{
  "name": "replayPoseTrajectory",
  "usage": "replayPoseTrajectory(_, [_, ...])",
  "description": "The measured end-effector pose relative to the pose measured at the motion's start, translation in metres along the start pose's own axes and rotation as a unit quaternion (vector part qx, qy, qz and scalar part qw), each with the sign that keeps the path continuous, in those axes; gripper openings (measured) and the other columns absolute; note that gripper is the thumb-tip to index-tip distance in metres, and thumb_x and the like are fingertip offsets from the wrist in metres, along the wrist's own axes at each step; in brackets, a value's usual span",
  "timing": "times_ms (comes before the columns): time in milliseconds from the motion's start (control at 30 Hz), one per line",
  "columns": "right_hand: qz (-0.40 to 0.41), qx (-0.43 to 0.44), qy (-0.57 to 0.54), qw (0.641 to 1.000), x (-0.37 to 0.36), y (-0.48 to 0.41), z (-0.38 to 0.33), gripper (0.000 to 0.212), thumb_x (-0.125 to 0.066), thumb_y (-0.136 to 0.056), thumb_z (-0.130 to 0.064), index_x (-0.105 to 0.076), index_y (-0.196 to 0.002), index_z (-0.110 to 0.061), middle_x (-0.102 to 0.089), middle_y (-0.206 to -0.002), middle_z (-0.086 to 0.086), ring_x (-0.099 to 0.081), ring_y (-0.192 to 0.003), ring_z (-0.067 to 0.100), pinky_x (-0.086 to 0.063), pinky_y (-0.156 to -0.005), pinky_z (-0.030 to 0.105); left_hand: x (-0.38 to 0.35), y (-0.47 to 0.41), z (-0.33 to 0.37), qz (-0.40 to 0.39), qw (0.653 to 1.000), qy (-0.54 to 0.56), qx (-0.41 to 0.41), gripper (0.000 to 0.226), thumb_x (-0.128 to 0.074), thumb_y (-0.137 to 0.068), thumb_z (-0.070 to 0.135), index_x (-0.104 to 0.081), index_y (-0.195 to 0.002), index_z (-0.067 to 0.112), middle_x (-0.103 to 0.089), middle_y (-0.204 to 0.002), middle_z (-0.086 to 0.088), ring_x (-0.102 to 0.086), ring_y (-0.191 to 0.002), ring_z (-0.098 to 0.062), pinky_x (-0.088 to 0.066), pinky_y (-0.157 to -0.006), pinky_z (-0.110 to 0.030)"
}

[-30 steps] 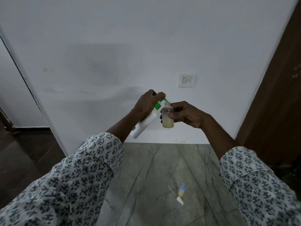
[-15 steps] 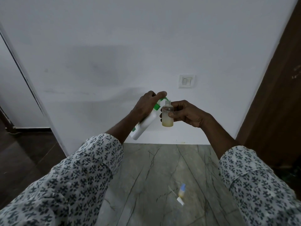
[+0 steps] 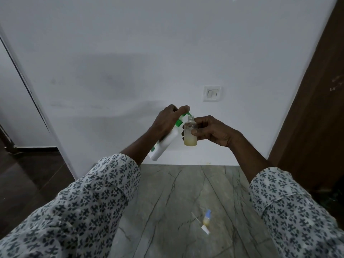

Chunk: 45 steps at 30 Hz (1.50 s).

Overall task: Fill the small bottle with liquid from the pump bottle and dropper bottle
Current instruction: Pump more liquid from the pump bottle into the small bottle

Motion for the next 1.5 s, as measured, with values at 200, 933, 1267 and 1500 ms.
replayPoseTrajectory(200, [0.001, -0.002, 0.006, 1.0, -0.001, 0.002, -0.002, 0.046, -0.067, -0.08, -0.004, -0.059, -0.124, 0.004, -0.062, -0.122, 0.027, -0.063, -0.111, 0.04, -0.047, -0.1, 0.053, 0.002, 0.004, 0.001, 0.002, 1.0, 0.01, 0.006, 0.075, -0.047, -0.063, 0.077, -0.06, -0.095, 0.011, -0.065, -0.095, -0.011, -0.064, -0.091, -0.036, -0.051, -0.09, -0.057])
replayPoseTrajectory(933, [0.003, -0.016, 0.046, 0.999, -0.006, 0.012, -0.012, 0.045, -0.07, -0.078, -0.007, -0.061, -0.121, 0.004, -0.064, -0.119, 0.027, -0.064, -0.11, 0.038, -0.049, -0.099, 0.05, 0.008, 0.013, 0.01, -0.026, 0.998, -0.059, -0.004, 0.069, -0.041, -0.072, 0.07, -0.058, -0.101, 0.01, -0.06, -0.093, -0.006, -0.057, -0.085, -0.024, -0.047, -0.083, -0.042])
replayPoseTrajectory(1267, [0.009, -0.005, 0.074, 0.997, -0.007, 0.009, -0.004, 0.043, -0.073, -0.076, -0.008, -0.065, -0.118, 0.0, -0.066, -0.118, 0.024, -0.061, -0.114, 0.04, -0.043, -0.103, 0.058, 0.011, 0.005, 0.006, -0.005, 0.997, -0.069, -0.021, 0.059, -0.045, -0.066, 0.066, -0.06, -0.093, 0.016, -0.064, -0.092, -0.004, -0.06, -0.086, -0.023, -0.049, -0.083, -0.045])
replayPoseTrajectory(1500, [0.017, -0.008, 0.063, 0.998, -0.003, 0.012, -0.012, 0.047, -0.072, -0.077, -0.007, -0.061, -0.121, 0.002, -0.065, -0.121, 0.024, -0.061, -0.115, 0.037, -0.042, -0.104, 0.058, 0.012, 0.007, 0.015, -0.003, 0.994, -0.106, -0.021, 0.061, -0.048, -0.089, 0.063, -0.062, -0.104, 0.006, -0.06, -0.083, 0.003, -0.059, -0.084, -0.022, -0.049, -0.087, -0.042])
Point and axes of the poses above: each hand's wrist, its own y-axis away from the middle knuckle, its own x-axis out of the back of the hand, z = x × y, the point moved 7 cm from there along -y, towards the middle knuckle
